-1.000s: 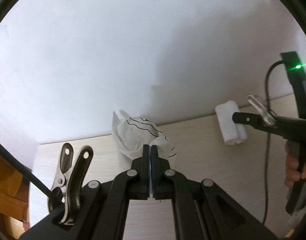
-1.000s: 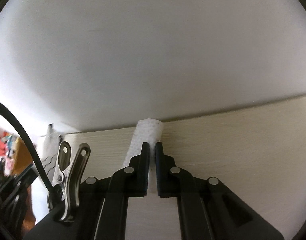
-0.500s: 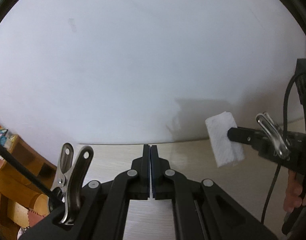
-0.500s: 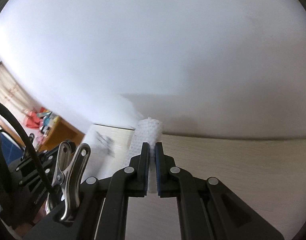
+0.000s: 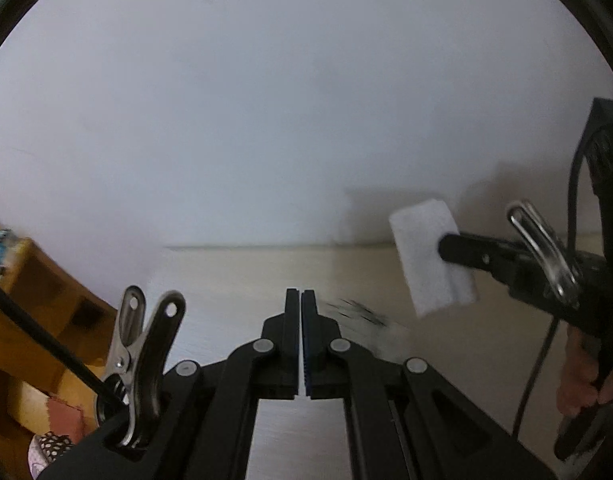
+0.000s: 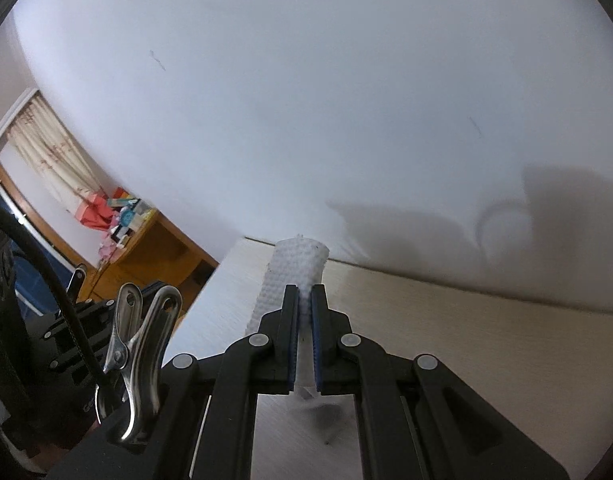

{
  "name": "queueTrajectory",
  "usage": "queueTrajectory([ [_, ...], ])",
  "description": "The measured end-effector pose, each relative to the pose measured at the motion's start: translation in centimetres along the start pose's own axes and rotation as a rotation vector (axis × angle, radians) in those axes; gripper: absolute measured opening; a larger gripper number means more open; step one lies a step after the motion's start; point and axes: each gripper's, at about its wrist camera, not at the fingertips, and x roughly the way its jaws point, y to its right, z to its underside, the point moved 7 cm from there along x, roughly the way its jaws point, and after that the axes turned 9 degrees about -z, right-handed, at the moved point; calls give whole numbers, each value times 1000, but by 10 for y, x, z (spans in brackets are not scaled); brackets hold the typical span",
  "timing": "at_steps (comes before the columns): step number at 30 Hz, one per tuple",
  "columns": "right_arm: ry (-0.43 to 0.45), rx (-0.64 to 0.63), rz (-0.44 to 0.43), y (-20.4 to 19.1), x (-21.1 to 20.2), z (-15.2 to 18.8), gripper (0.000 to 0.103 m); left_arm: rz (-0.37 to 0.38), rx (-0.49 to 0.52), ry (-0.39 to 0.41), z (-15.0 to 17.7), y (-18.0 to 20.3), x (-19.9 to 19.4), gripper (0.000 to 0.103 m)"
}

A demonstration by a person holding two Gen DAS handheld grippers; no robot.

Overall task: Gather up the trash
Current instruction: 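Lift the tissue and paper roll off the table with both tools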

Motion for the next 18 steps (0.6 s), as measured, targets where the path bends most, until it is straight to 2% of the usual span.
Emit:
queueTrajectory([
  [1, -1, 9, 8, -2, 7, 4, 7, 8, 11, -1, 6, 10, 2, 7],
  [3, 0, 44, 31, 10, 0, 12, 7, 30, 32, -10, 12, 23, 3, 26],
  [4, 1, 53, 39, 12, 0, 15, 7, 44, 44, -17, 11, 35, 9, 42],
  [5, 1, 68, 56, 20, -5, 20, 7, 56, 53, -16, 13, 37, 10, 53],
  [7, -4, 86, 85, 25, -6, 26, 7, 80, 86, -16, 22, 55, 13, 60],
  [8, -6, 96, 104, 33, -10, 30, 7, 87, 97, -18, 19, 42, 16, 60],
  [9, -6, 105, 116, 38, -14, 32, 7, 96, 111, -16, 21, 51, 17, 61],
  [11, -3, 119, 129, 41, -19, 39, 7, 101, 122, -12, 3, 65, 23, 75],
  [12, -1, 127, 137, 45, -23, 40, 7, 91, 132, -14, 6, 71, 28, 76],
  [15, -4, 131, 146, 51, -27, 40, 7, 45, 156, -54, 16, 71, 45, 77],
  [16, -7, 128, 147, 56, -35, 40, 7, 37, 160, -71, 18, 65, 56, 72],
  [17, -12, 122, 147, 58, -35, 40, 7, 42, 157, -100, 19, 63, 65, 47],
  [18, -18, 118, 148, 57, -33, 39, 7, 53, 146, -132, 12, 51, 65, 29],
])
